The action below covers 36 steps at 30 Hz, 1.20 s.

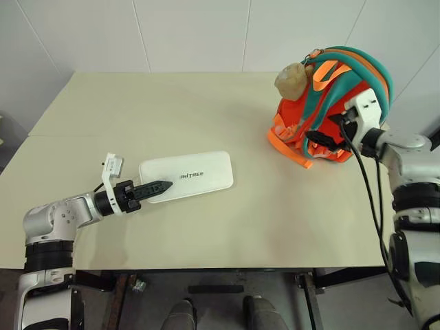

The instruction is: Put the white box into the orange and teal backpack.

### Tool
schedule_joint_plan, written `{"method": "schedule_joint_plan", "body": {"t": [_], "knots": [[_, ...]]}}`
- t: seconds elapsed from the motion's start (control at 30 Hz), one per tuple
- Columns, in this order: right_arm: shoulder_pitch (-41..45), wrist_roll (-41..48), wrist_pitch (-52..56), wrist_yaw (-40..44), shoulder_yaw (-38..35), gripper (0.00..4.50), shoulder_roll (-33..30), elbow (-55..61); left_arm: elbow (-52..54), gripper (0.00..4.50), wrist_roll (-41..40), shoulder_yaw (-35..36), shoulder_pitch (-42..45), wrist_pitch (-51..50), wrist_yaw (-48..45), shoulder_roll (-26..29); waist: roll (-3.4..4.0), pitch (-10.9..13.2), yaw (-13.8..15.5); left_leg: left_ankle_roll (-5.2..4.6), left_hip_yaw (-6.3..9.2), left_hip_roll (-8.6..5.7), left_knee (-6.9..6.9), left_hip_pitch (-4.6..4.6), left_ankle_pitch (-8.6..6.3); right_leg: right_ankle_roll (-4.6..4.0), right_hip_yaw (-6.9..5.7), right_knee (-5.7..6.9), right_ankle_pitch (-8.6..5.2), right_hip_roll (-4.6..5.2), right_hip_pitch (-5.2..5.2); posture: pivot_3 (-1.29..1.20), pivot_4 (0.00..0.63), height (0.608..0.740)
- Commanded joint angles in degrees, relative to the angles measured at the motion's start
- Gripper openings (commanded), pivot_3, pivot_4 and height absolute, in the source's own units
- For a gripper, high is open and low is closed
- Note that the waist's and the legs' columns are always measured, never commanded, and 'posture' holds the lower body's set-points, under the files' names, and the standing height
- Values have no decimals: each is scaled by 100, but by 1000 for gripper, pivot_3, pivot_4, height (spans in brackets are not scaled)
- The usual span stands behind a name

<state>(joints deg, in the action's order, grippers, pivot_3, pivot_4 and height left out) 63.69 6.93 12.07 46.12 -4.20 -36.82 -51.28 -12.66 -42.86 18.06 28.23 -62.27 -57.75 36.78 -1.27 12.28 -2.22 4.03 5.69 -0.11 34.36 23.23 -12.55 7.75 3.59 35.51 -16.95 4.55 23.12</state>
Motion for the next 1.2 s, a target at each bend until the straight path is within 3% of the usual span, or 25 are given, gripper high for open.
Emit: {"method": "schedule_joint_plan", "body": {"t": [0.03, 0.23, 0.33, 0.53, 0.67, 0.73, 0.83, 0.93, 1.1, 1.2], "knots": [[519, -160, -444, -454, -30, 4500, 270, -759, 566, 1337, -377, 299, -156, -10, 176, -107, 0, 0, -1, 24, -1, 1, -10, 9, 14, -4, 1, 5, -3, 0, 19, 0, 150, 740], [1062, -260, -999, -1084, -177, 4500, 709, -1729, 974, 1337, -700, 555, -436, -109, 531, -223, 0, 0, -9, 44, -4, 6, -37, 19, 26, -11, 1, 14, -11, -2, 47, 0, 150, 740], [1137, -217, -1536, -1230, -316, 3961, 873, -1952, 1080, 1337, -795, 714, -540, -63, 709, -244, 0, 0, -31, 43, -6, 3, -33, 19, 26, -10, 3, 16, -11, -2, 45, 0, 150, 740], [1100, -26, -2068, -459, -511, 1926, 1055, -1942, 1113, 1337, -887, 888, -609, 38, 924, -244, 0, 0, -120, 37, -4, 3, -32, 9, 30, -10, 3, 40, -11, -3, 44, 0, 150, 740], [962, 547, -2077, 980, -760, 484, 1208, -1433, 1046, 1337, -847, 885, -653, 150, 893, -137, 0, 0, -164, 35, -4, 5, -32, 3, 31, -10, 4, 50, -11, -7, 43, 0, 150, 740], [840, 760, -1810, 1658, -728, 17, 1253, -1026, 945, 1337, -792, 855, -637, 211, 784, 8, 0, 0, -219, 34, -4, 6, -32, 2, 31, -9, 5, 52, -11, -8, 43, 0, 150, 740], [560, 1062, -930, 2178, -568, 17, 1282, 3, 687, 1337, -639, 810, -658, 377, 606, 292, 0, 0, -260, 34, -2, 7, -32, 2, 31, -9, 5, 53, -11, -8, 43, 0, 150, 740], [-43, 2062, 1278, 2603, -266, 17, 1176, 2380, 466, 1337, -633, 942, -815, 488, 544, 454, 2, 1, -261, 35, -1, 10, -35, 2, 31, -10, 5, 55, -11, -9, 47, 0, 150, 740], [-707, 3485, 3463, 2497, -260, 17, 804, 4945, 428, 1337, -714, 1174, -1061, 558, 485, 619, 4, 2, -240, 29, 5, 15, -40, 12, 24, -21, 2, 77, -21, -9, 61, 0, 150, 740], [-905, 4269, 4314, 2309, -439, 17, 564, 5820, 427, 1337, -742, 1295, -1224, 536, 506, 695, 3, 2, -203, 26, 4, 14, -40, 11, 20, -23, 1, 54, -23, -7, 59, 0, 150, 740]]}}
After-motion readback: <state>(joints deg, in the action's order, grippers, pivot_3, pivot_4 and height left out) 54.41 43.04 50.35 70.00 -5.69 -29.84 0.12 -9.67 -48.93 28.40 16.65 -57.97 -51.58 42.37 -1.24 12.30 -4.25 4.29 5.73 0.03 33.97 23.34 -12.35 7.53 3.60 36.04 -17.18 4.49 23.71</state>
